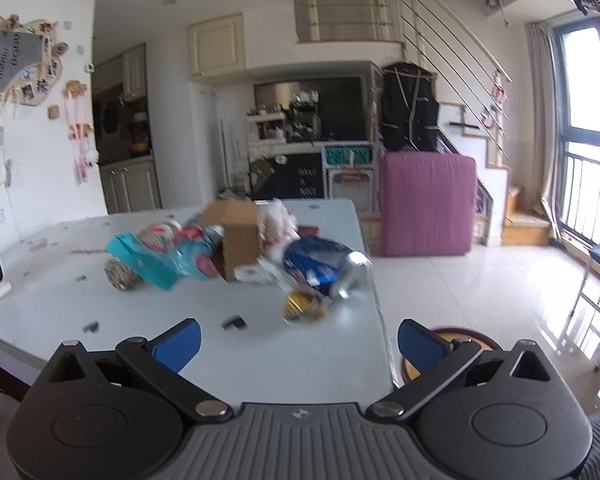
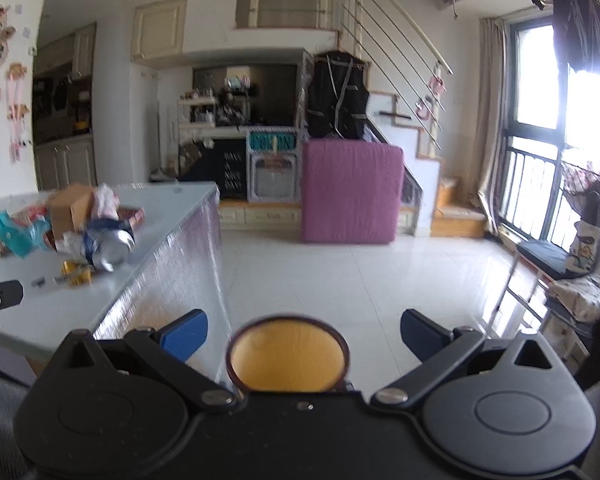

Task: Collect trash
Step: 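Grasp the gold capsule with the left tool while the right tool grasps the blue can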

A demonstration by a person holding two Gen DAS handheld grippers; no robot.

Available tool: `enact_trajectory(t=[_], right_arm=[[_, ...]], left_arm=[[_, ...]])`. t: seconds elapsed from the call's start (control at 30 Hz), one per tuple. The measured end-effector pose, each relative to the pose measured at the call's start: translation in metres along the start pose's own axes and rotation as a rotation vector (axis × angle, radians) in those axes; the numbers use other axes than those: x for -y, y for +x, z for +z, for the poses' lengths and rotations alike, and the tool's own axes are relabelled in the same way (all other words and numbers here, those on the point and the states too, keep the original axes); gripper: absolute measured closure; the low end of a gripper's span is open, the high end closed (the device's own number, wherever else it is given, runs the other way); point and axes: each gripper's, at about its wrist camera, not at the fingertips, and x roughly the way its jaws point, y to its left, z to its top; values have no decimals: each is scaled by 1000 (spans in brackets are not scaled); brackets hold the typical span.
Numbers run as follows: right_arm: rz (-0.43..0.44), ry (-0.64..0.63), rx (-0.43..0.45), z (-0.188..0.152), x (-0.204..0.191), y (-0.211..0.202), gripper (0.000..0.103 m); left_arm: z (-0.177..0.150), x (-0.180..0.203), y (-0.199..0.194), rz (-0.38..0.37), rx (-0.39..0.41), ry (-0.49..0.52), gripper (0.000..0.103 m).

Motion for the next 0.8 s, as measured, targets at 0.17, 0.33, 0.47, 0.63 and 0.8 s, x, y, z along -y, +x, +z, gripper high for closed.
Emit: enact_trajectory(t=[0.17, 0.33, 0.47, 0.63, 0.8], right_arm=[[50, 2, 63, 28, -12, 18, 0], [141, -55, 108, 58, -35, 43, 0], [208, -46, 148, 80, -54, 62, 0], [326, -66, 145, 99, -82, 94, 0], [412, -81, 96, 111, -104, 128, 0]], left_arm=[[17, -16, 13, 41, 36, 17, 0], [31, -32, 31, 61, 35, 12, 0], [35, -38, 46, 47, 47, -6, 0], [31, -33, 72, -8, -30, -26, 0], [20, -26, 97, -79, -76, -48, 0]])
